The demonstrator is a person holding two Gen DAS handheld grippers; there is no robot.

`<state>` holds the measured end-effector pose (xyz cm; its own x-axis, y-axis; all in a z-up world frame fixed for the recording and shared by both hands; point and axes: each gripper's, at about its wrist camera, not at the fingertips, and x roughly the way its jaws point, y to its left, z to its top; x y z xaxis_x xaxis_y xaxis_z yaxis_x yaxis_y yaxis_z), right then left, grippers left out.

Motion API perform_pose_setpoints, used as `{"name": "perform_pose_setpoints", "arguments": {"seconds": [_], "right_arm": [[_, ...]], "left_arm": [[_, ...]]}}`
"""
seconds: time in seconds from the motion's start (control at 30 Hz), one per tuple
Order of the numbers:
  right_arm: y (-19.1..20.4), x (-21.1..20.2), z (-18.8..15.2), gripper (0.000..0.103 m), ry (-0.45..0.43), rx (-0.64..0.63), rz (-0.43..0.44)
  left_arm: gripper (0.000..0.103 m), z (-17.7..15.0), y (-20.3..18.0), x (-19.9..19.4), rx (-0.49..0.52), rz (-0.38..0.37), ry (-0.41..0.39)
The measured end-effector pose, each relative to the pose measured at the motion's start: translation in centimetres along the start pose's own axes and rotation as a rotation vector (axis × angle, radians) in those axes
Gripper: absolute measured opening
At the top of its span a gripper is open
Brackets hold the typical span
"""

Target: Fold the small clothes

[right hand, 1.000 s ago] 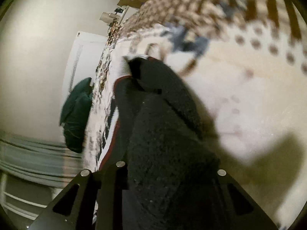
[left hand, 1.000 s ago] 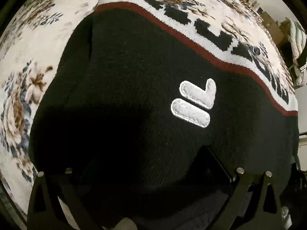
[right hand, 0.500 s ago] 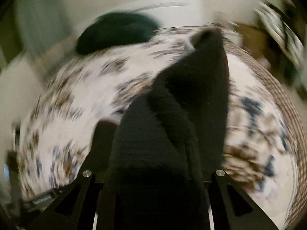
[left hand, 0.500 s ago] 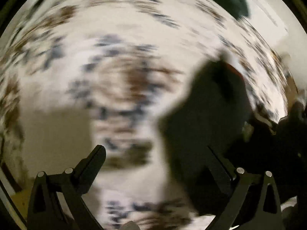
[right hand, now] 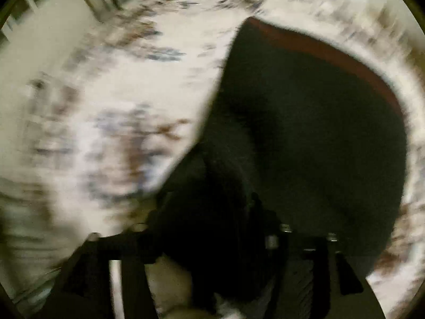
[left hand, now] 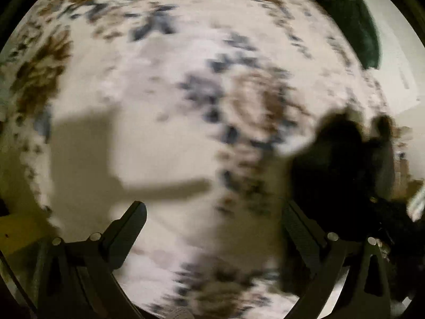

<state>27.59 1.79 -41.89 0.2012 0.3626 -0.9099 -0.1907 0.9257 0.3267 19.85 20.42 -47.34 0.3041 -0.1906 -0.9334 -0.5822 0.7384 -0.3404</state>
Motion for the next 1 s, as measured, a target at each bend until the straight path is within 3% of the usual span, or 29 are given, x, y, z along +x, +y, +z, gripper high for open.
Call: {"name": "perform_pose_setpoints", "arguments": {"seconds": [0.03,0.13,0.27,0.4,0.43,0.47,0.5,0.57,0.67,0.77,0.87,0.93,1.0], "right_arm": [[-1.7,-1.8,-0.1,0.092,0.011,0.066,0.124],[-5.8,-6.3,-0.4,0.095,-0.028,0.155,0.183],[-11.5,-10.3,-1.1,0.095,-0.072,0.225,0.070],[-17.0,-11.2,-1.8,0.095,-0.068,0.309,-0.004],[-18.4,-11.2,-2.0,0.095,-0.067,0.334,-0.018],[-19.2,-10.9,-1.4,0.095,-0.064,0.346,-0.027],[-20.4,-10.7,-1.6,0.095,-0.059,0.364,-0.040],[-22.4,-10.4,-1.8,0.095,-0.049,0.393,-0.046],[-24.2,-10.5,-1.8,0.095,-0.042,0.409,-0.038],[-24.6,-10.2,-1.0,0.095,-0.027,0.379,-0.033],[-24.4,-9.5,-0.4,0.095,-0.008,0.347,-0.024],[-24.1,-8.9,0.2,0.095,0.012,0.321,-0.014],[-24.1,-8.4,0.9,0.095,0.031,0.304,-0.002]], "left_arm": [[0.103,0.0,-1.2,0.0,0.016,-0.026,0.000],[0.103,-0.4,-5.3,0.0,0.066,-0.121,0.000],[0.103,0.3,-10.5,1.6,0.110,-0.200,0.011],[0.102,1.4,-12.7,5.7,0.089,-0.182,0.051],[0.097,1.5,-12.9,7.1,0.084,-0.176,0.059],[0.074,1.5,-13.2,7.6,0.094,-0.181,0.049],[0.038,1.3,-13.8,7.6,0.128,-0.194,0.031],[0.027,0.8,-14.6,5.7,0.203,-0.173,-0.031],[0.022,1.9,-13.4,2.7,0.175,-0.229,-0.055],[0.022,4.4,-11.6,1.3,0.152,-0.175,-0.119],[0.022,6.8,-9.5,4.3,0.109,-0.095,-0.107],[0.024,7.7,-8.3,7.9,0.069,-0.097,-0.026],[0.030,7.9,-7.7,8.4,0.049,-0.111,-0.023]]}}
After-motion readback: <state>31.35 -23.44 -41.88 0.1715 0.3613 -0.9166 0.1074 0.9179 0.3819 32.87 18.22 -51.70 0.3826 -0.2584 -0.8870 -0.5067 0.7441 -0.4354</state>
